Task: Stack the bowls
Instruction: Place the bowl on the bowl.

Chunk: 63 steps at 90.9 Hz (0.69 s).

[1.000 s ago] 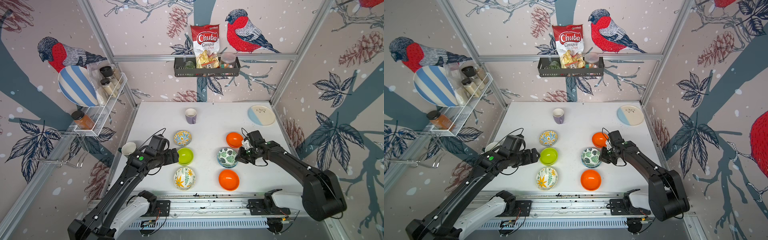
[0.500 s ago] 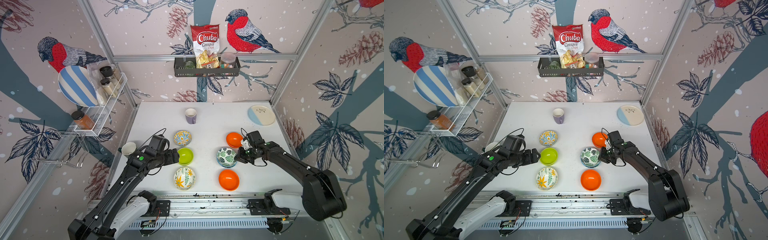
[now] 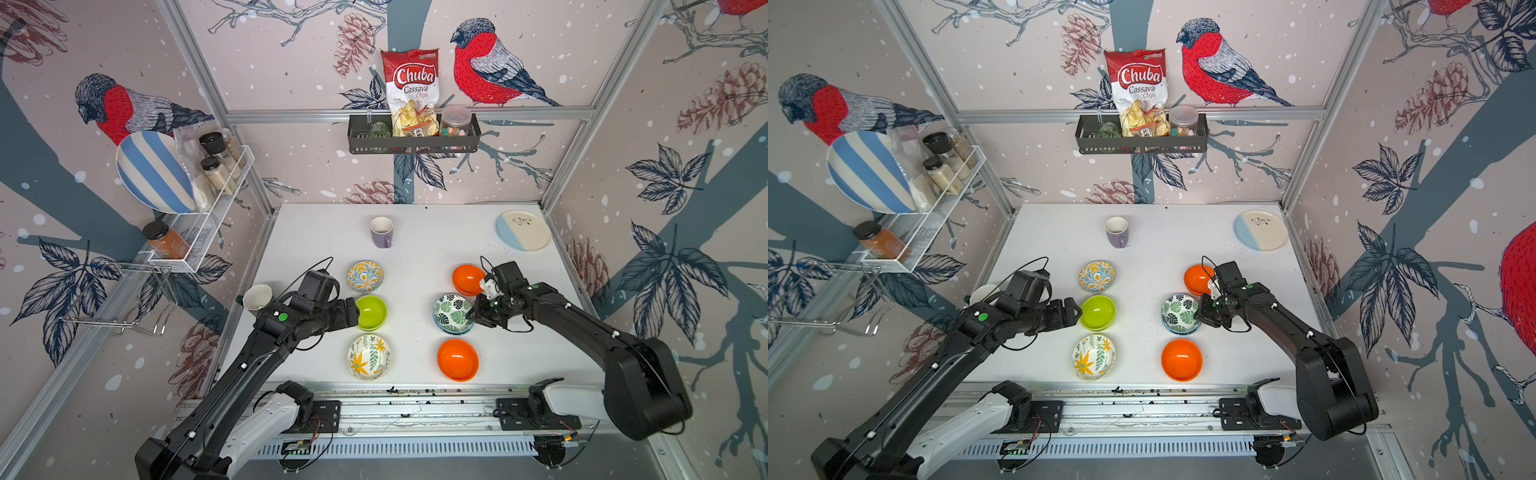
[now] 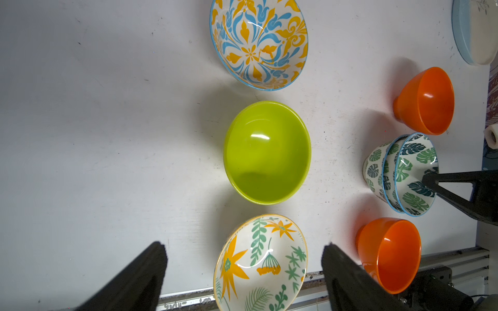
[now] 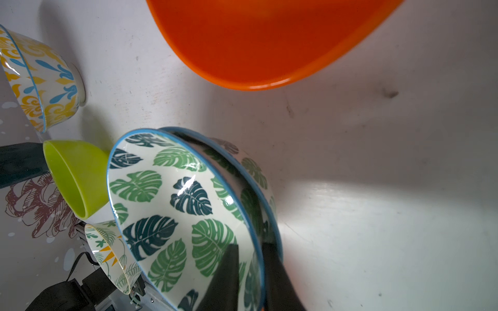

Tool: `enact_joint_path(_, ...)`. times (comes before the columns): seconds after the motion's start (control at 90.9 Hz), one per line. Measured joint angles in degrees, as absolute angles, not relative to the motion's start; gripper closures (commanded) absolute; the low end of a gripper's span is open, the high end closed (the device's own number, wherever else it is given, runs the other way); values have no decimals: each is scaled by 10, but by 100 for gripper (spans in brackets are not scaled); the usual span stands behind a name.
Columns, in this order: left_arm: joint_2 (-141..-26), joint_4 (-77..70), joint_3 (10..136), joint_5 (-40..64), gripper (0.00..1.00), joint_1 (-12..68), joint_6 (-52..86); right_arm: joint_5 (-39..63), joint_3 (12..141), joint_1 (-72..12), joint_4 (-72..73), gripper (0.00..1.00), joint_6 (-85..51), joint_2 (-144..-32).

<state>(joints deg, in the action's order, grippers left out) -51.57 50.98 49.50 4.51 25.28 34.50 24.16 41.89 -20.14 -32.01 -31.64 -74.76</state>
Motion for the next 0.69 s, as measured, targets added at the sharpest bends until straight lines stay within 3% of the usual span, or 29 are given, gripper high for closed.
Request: enact_joint_path(0.693, -521, 510, 495, 45, 8, 253, 345, 229, 433, -205, -353, 74, -316, -733)
